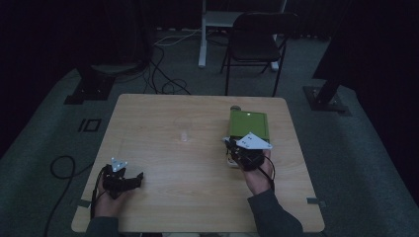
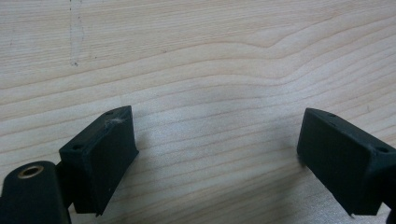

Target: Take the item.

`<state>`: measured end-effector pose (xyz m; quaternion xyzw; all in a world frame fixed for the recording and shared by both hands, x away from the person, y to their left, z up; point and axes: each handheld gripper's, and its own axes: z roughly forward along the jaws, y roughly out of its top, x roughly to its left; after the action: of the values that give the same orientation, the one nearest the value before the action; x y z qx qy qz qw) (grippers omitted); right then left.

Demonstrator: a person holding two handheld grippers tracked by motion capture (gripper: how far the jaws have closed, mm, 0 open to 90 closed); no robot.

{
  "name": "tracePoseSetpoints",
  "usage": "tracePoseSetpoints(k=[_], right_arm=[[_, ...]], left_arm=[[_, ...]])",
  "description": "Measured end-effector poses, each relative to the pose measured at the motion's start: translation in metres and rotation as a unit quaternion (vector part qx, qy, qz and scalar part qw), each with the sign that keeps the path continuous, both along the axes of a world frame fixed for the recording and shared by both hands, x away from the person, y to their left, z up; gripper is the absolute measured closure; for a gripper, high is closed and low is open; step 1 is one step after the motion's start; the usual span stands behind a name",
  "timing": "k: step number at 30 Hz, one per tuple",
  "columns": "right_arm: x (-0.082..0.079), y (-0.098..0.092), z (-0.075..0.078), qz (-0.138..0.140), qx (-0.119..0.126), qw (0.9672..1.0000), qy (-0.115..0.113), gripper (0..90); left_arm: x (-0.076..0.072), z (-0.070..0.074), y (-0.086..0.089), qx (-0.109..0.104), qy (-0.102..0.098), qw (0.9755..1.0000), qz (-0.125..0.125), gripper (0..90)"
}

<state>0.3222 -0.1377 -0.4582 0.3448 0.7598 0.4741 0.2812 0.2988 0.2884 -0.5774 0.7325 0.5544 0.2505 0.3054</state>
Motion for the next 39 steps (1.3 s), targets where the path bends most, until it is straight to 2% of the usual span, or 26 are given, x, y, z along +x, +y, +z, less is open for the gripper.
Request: tracePoseSetpoints(k=[17, 39], right_arm=[[0.011, 0.022, 0.002, 0.022, 0.004, 0.9998, -0.001, 84.2], [0.029, 0.042, 0.001, 0.029, 0.011, 0.9995, 0.005, 85.2]], left_arm=[[0.0, 0.0, 0.0, -0.001, 0.001, 1.0, 0.0, 12.4], [0.0, 0.0, 0.0, 0.0, 0.0, 1.0, 0.0, 12.4]])
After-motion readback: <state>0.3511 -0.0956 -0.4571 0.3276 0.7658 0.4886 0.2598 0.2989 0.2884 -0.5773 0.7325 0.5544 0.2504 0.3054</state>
